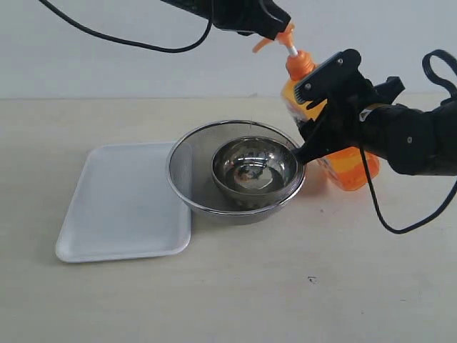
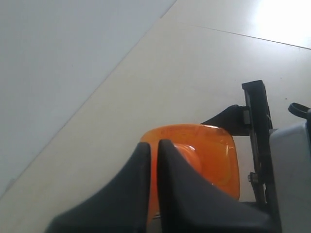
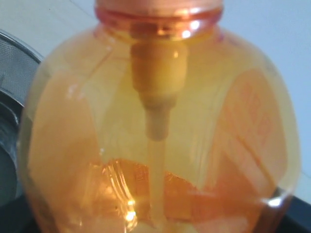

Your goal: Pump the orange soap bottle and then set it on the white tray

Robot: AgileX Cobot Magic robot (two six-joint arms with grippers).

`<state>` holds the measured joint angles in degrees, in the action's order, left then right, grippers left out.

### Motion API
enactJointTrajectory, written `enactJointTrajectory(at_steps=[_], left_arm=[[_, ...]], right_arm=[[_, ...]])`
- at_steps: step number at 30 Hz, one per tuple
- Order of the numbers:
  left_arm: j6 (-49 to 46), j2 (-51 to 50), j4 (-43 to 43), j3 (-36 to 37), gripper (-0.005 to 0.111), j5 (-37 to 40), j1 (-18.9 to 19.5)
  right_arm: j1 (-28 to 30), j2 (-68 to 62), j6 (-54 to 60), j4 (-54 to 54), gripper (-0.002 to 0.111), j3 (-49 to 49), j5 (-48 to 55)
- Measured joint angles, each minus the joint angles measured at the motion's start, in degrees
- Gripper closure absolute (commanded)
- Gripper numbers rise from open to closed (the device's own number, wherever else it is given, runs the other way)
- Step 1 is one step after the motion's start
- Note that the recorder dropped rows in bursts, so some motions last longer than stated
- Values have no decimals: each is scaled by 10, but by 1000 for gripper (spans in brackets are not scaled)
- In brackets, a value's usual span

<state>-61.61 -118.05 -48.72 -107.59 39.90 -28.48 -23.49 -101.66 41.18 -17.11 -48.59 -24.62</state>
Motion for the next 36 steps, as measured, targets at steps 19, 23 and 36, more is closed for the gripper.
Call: enactJointTrajectory(at_steps=[19, 23, 36], left_arm=[[4, 0, 31, -2, 102, -19, -18], [4, 0, 31, -2, 102, -19, -18], [8, -2, 31, -2, 102, -16, -18]], right_arm=[[0, 0, 0, -8, 108, 0, -1], [0, 0, 0, -8, 108, 0, -1], [0, 0, 0, -8, 108, 0, -1]])
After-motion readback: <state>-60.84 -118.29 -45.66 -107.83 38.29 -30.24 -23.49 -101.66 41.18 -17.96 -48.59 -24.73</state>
